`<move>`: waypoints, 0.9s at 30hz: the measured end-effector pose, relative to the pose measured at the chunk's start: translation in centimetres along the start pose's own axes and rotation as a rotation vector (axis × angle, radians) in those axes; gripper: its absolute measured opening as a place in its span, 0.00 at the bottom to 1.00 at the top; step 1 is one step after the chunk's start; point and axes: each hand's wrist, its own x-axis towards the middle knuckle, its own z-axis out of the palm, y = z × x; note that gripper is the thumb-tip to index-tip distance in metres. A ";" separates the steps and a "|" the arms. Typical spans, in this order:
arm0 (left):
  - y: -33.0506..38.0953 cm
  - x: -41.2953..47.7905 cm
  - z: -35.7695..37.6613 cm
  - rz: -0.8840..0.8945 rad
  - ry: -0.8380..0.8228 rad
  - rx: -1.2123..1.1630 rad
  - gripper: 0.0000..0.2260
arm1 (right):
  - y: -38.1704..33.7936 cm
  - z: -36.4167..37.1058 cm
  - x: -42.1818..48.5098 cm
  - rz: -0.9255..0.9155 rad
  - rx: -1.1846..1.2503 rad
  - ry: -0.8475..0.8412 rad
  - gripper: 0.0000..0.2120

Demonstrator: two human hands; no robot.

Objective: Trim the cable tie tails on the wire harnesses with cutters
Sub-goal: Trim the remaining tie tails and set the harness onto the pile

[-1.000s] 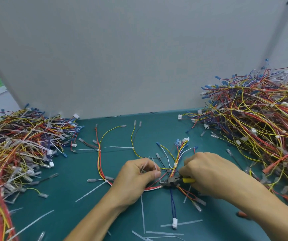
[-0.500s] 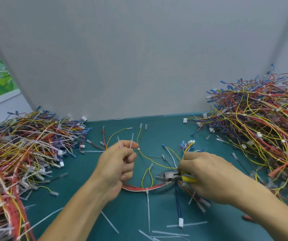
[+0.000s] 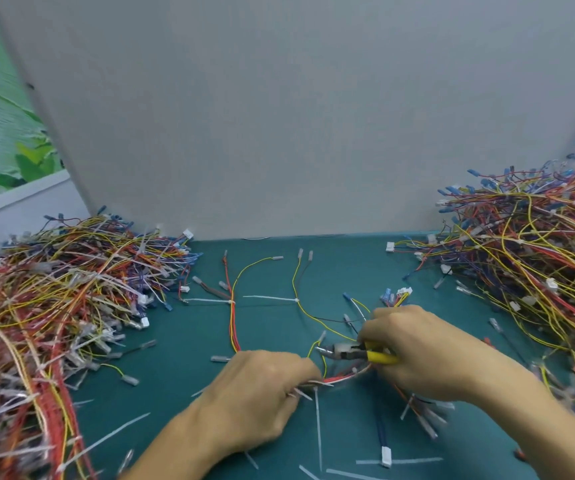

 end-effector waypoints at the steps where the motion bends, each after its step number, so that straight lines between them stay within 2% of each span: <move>1: 0.1 0.1 0.0 0.026 0.009 -0.016 0.12 | -0.3 0.4 0.2 -0.024 0.030 0.001 0.03; 4: 0.3 0.3 -0.1 0.103 0.049 -0.024 0.11 | -0.9 1.3 0.8 -0.047 0.113 0.006 0.03; 6: 0.2 0.5 0.0 0.162 0.065 0.051 0.10 | -1.0 1.5 1.0 -0.023 0.164 0.016 0.03; 10: 0.2 0.6 0.4 0.203 0.054 0.159 0.15 | -0.8 1.5 1.1 0.004 0.220 0.018 0.02; 15: -0.1 0.5 0.7 0.183 0.083 0.098 0.06 | -0.9 1.8 1.1 0.009 0.272 -0.011 0.01; 18: 0.0 0.6 1.2 0.127 0.133 -0.069 0.03 | -0.7 1.7 1.1 0.014 0.288 -0.002 0.02; 22: -0.3 0.8 1.5 -0.045 0.197 -0.290 0.02 | -0.5 1.7 1.1 0.027 0.310 -0.003 0.02; 24: -0.5 1.1 1.4 -0.121 0.196 -0.322 0.02 | -0.5 1.8 1.2 0.028 0.314 -0.006 0.02; 27: -0.5 1.6 1.5 -0.175 0.141 -0.290 0.08 | -0.5 1.7 1.1 0.030 0.312 -0.013 0.04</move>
